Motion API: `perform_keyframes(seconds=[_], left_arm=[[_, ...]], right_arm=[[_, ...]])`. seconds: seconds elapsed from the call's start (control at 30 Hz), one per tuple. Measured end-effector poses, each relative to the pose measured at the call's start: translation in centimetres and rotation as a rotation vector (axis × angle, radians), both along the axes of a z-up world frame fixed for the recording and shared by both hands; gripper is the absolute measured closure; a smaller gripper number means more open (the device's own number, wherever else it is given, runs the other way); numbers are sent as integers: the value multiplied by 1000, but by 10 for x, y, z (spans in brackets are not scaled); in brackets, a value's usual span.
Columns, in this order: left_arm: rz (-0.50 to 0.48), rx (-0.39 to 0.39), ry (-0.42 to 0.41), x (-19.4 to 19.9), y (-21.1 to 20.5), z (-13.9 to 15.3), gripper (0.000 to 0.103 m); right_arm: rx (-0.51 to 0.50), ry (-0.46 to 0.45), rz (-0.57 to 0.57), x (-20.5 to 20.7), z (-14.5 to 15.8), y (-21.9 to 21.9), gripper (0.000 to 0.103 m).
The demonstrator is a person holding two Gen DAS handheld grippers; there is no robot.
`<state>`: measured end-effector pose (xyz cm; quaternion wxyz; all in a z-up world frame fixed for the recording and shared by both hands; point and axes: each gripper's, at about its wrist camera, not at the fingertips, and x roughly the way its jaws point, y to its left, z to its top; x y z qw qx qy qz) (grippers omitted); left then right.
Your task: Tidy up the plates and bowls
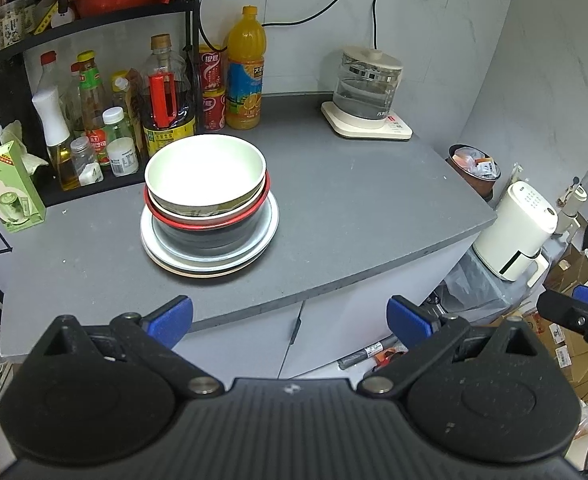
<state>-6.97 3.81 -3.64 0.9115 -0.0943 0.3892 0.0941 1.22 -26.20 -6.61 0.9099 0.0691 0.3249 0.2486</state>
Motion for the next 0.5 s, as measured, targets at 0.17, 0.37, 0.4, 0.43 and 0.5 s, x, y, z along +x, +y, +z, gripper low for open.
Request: perform_keyframes(seconds=[0.17,0.37,0.4,0.43,0.5], left_arm=[[-7,1,-7,5,3,0,1],[-15,3,-4,9,4,-2,1],[-19,5,-2,8,4,-2,1],[-21,8,1,8,3,-3,1],[-25,12,7,6,2,-3,1]], right_arm=[[-11,-12,-2,2,2,2,0],[-4,-2,0,3,1,2,0],[-3,-3,3,3,0,3,0],[-3,-5,4,2,0,3,0],[-1,-7,3,0,-1,2,0]])
